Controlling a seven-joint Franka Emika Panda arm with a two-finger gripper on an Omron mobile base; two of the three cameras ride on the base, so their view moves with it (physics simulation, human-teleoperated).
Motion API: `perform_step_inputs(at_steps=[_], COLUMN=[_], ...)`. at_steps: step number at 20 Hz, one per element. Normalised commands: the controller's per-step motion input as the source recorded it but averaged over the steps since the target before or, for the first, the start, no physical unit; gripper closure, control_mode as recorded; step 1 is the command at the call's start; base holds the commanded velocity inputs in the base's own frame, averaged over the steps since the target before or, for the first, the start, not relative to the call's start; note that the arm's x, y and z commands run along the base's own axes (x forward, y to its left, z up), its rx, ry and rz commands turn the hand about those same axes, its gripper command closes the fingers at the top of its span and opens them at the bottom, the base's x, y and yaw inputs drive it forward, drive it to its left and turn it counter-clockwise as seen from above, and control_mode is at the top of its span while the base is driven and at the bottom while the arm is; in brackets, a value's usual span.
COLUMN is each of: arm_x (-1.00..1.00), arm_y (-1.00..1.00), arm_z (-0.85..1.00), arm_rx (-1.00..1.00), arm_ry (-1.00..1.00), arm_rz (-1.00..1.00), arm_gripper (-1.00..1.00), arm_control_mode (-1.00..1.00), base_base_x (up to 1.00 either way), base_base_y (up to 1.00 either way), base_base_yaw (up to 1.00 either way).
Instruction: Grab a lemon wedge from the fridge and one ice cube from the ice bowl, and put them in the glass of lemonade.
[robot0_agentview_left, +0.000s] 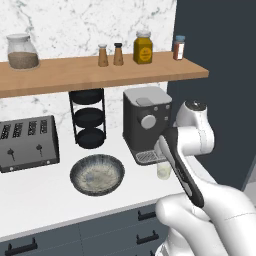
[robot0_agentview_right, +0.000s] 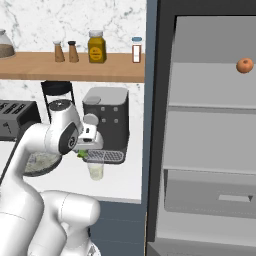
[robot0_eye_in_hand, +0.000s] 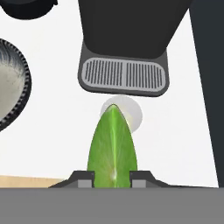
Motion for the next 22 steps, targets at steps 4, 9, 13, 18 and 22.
perform_step_inputs(at_steps=[4,9,13,18,22], arm_x=[0.57,0.43,0.24,0.13,0.07], arm_y=[-0.09,-0.01,-0.01,-0.01,-0.05], arm_z=[-0.01,-0.42,-0.46,-0.01,-0.18], arm_rx=[0.0,-0.01,0.0,0.0,0.0], arm_ry=[0.02,0.06,0.01,0.0,0.0], arm_rz=[0.0,0.0,0.0,0.0,0.0], arm_gripper=[1.0,1.0,1.0,1.0,1.0], arm_control_mode=[-1.0,-1.0,-1.0,-1.0,-1.0], base_base_x=[0.0,0.0,0.0,0.0,0.0], base_base_y=[0.0,0.0,0.0,0.0,0.0], base_base_yaw=[0.0,0.0,0.0,0.0,0.0])
